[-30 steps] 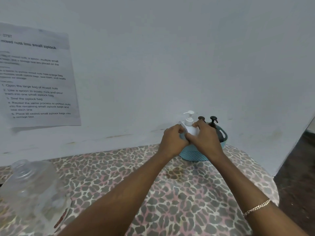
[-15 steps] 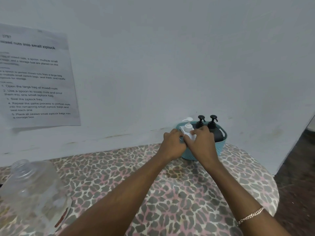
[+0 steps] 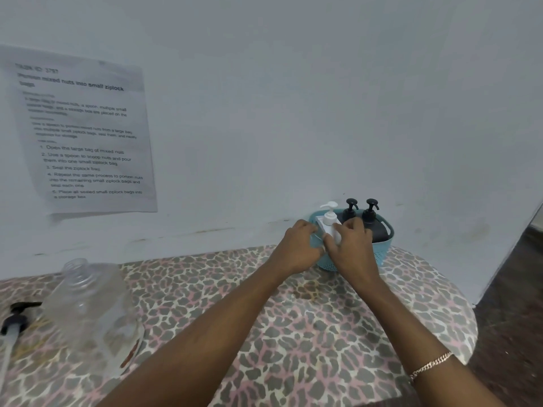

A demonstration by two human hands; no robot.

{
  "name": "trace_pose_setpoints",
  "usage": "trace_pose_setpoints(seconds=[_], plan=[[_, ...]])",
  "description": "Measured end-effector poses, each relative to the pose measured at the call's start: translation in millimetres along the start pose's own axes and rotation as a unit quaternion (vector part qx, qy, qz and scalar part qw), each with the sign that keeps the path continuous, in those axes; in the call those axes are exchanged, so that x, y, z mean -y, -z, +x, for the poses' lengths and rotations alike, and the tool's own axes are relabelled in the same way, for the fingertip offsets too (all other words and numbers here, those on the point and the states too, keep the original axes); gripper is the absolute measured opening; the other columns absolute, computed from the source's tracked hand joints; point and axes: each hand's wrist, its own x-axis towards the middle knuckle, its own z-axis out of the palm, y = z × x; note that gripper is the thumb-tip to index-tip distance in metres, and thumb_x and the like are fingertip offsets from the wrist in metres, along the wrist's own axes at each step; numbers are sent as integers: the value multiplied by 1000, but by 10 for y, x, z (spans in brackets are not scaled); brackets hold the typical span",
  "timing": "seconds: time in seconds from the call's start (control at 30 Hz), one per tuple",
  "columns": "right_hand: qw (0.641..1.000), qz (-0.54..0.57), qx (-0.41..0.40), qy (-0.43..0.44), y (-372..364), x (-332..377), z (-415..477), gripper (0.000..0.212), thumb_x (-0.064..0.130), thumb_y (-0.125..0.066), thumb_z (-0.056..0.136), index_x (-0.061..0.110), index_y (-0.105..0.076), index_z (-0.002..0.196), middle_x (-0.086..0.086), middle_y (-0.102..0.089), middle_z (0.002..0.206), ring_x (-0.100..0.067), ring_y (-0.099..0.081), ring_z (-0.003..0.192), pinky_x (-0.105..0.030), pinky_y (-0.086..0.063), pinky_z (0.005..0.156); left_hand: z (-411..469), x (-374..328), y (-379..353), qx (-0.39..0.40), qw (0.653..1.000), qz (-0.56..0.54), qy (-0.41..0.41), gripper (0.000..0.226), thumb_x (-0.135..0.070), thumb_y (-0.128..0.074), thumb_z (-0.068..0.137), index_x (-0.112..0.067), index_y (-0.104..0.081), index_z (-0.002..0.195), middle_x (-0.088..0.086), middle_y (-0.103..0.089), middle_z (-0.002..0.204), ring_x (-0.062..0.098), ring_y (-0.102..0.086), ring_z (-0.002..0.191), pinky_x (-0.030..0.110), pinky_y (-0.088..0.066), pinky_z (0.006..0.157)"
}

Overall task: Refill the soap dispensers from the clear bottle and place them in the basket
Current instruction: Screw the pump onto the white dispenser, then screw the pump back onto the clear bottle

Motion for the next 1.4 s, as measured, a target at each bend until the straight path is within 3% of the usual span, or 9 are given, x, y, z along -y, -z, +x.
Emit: trace_pose_setpoints(seconds=[0.13,0.33,0.43,0.57,0.73,0.93,1.03,1.2,1.4], plan=[[998,43,-33,29,101,194,-203,38,25,-67,97,7,-68,131,-16,-55,129,-37,-52,117,-42,-47,95,-296,41,181,-36,999,-1,-20,49,-24,-67,97,-10,-57,143,3,-53,145,20,-54,130,23,-39,98],[991,123,-31,48,183,545,-583,42,28,-67,99,5,-66,133,-8,-57,130,-22,-57,117,-26,-43,91,-883,179,372,-71,997,-24,-22,55,-31,-67,99,-16,-52,151,-5,-50,151,14,-53,135,34,-46,113],[984,158,-29,72,202,748,-808,38,28,-68,98,7,-68,130,-3,-60,125,-13,-59,109,-24,-43,89,-1235,247,461,-96,995,-38,-16,53,-34,-68,100,-18,-55,149,-6,-53,146,13,-56,131,39,-50,110],[975,202,-14,95,216,1008,-1106,33,27,-69,98,11,-69,127,6,-59,117,-10,-61,104,-27,-50,92,-1722,306,614,-122,991,-61,2,51,-34,-68,100,-21,-56,147,-8,-54,144,8,-58,124,33,-54,104],[965,232,9,124,219,1383,-1477,30,28,-68,99,14,-70,125,9,-59,113,-9,-63,99,-28,-53,89,-2293,427,840,-166,983,-74,12,45,-29,-66,101,-23,-58,145,-11,-56,140,-1,-57,115,11,-49,91],[950,253,68,168,154,1874,-1899,31,32,-67,99,16,-69,125,9,-61,113,-4,-65,96,-19,-53,84,-2948,709,1136,-210,974,-78,36,36,-32,-66,101,-26,-62,137,-14,-62,133,-3,-62,112,13,-54,89],[940,263,92,196,114,2169,-2113,28,33,-67,99,16,-70,121,10,-62,109,-2,-65,92,-23,-56,85,-3273,868,1285,-236,967,-76,63,32,-29,-68,100,-26,-66,132,-15,-67,123,-5,-65,103,17,-57,85],[916,285,137,246,2,2696,-2438,25,31,-68,99,15,-72,117,7,-66,103,-2,-65,87,-12,-52,78,-3776,1200,1563,-272,951,-48,138,23,-28,-73,97,-26,-69,119,-12,-69,105,-1,-67,87,14,-55,71],[893,293,188,285,-280,3387,-2619,23,29,-64,99,14,-71,115,5,-67,101,-7,-63,84,-25,-54,79,-4107,1659,1931,-310,922,14,233,18,-22,-69,97,-18,-68,114,-6,-68,100,6,-67,79,13,-49,60]])
